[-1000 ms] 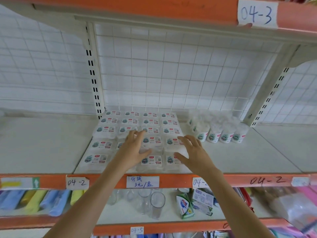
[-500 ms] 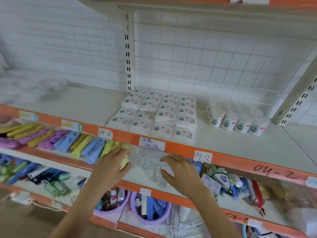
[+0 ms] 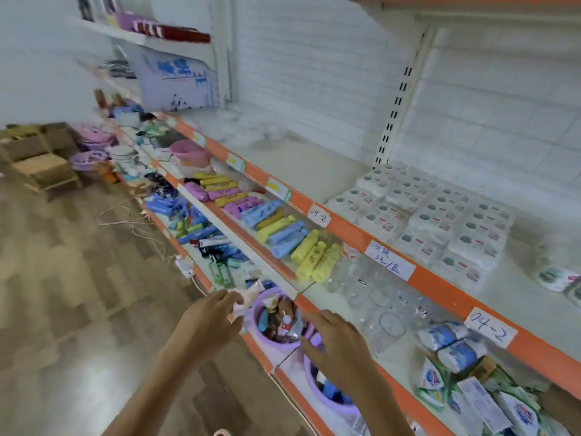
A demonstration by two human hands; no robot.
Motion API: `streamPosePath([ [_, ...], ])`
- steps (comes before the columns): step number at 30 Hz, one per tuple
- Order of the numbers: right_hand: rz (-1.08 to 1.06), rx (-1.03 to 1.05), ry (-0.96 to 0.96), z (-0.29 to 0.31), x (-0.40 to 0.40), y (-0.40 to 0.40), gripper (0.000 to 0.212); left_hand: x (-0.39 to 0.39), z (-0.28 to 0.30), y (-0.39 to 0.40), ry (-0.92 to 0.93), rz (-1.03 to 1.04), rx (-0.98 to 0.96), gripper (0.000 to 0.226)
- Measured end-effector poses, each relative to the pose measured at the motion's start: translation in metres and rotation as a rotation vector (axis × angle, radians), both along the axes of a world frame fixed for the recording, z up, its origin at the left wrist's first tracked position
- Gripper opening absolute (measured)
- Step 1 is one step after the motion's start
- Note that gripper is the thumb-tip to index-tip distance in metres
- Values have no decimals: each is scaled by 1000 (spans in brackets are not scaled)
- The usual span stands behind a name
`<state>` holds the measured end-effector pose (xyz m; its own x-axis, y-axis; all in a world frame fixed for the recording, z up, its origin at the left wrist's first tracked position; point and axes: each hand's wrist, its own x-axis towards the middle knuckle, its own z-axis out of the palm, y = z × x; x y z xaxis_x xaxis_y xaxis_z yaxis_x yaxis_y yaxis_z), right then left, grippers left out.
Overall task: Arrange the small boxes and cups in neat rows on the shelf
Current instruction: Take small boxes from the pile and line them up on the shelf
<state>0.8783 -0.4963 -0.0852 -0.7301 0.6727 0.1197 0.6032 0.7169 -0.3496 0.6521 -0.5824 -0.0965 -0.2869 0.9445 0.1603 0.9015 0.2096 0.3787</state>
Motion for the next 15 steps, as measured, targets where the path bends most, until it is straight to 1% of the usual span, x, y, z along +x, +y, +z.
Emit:
streamPosePath([
  [2,63,-30,14,3,-17,1,35,-10,4,-6,5,35,17,30],
  [5,111,-43,15,5,-46,5,35,-31,7,-10,-29,87,21,28],
  [7,131,-63,8,6,-67,10,36,-51,7,-8,-14,104,17,29],
  [9,150,-74,13,8,-91,18,40,-74,7,-6,-5,124,28,26],
  [12,165,-62,29,10,-134,33,58,-114,7,2,-27,146,55,21],
  [13,166,-60,28,11,-149,37,57,-128,8,6,-33,149,59,21],
  [15,169,-64,32,14,-180,47,42,-158,11,15,-38,153,65,22],
])
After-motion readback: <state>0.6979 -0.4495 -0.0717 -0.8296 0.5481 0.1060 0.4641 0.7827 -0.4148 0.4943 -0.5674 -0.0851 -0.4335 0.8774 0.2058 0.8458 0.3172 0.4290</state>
